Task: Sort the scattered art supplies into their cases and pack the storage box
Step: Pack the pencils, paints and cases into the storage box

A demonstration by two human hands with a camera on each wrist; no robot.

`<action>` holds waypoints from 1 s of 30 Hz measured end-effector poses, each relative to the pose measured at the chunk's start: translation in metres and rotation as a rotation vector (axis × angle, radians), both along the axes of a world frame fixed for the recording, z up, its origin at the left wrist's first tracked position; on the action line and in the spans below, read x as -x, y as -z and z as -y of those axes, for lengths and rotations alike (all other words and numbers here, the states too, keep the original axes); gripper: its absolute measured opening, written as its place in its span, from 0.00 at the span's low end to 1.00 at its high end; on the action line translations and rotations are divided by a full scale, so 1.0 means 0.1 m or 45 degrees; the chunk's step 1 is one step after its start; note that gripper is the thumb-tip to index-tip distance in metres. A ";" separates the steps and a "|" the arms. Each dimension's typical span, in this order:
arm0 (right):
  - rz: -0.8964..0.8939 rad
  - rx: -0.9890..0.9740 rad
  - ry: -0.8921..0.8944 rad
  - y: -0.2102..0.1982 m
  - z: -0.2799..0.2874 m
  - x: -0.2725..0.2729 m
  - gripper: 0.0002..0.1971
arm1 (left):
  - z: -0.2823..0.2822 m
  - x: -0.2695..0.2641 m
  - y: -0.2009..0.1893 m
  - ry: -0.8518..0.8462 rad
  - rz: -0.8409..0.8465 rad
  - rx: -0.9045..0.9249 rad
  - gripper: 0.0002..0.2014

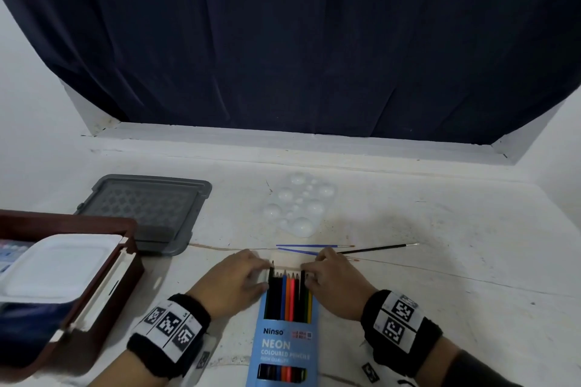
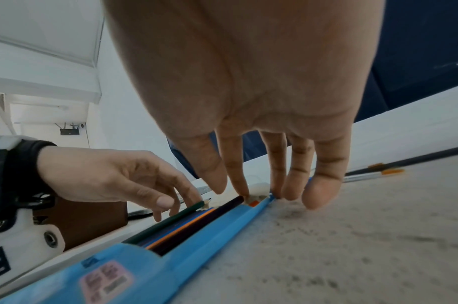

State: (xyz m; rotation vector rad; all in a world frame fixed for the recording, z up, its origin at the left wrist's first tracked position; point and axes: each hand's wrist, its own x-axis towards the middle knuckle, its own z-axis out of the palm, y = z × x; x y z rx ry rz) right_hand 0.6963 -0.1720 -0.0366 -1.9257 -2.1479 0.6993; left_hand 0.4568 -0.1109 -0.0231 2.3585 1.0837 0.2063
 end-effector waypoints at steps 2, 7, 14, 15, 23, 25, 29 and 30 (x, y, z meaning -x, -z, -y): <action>-0.004 0.013 -0.022 -0.04 0.02 0.02 0.18 | 0.00 -0.02 0.00 -0.021 0.007 -0.006 0.18; -0.148 0.042 0.030 -0.14 0.04 0.02 0.20 | -0.04 -0.13 -0.06 -0.081 -0.018 0.009 0.15; -0.108 0.006 -0.010 -0.23 0.11 0.10 0.19 | -0.03 -0.21 -0.16 -0.066 -0.123 -0.004 0.03; -0.126 -0.002 0.011 -0.23 0.12 0.11 0.19 | -0.02 -0.20 -0.15 -0.086 -0.097 0.028 0.06; -0.331 -0.028 0.152 -0.24 0.10 0.11 0.13 | -0.02 -0.18 -0.04 -0.368 0.209 0.262 0.07; -0.441 -0.037 0.237 -0.22 0.10 0.09 0.09 | -0.04 -0.16 -0.08 -0.410 0.271 0.279 0.09; -0.736 -0.142 0.343 -0.38 0.15 0.10 0.08 | -0.01 -0.13 -0.33 -0.404 0.562 0.290 0.11; -0.803 -0.199 0.346 -0.46 0.16 0.09 0.10 | 0.00 -0.13 -0.42 -0.400 0.627 0.270 0.12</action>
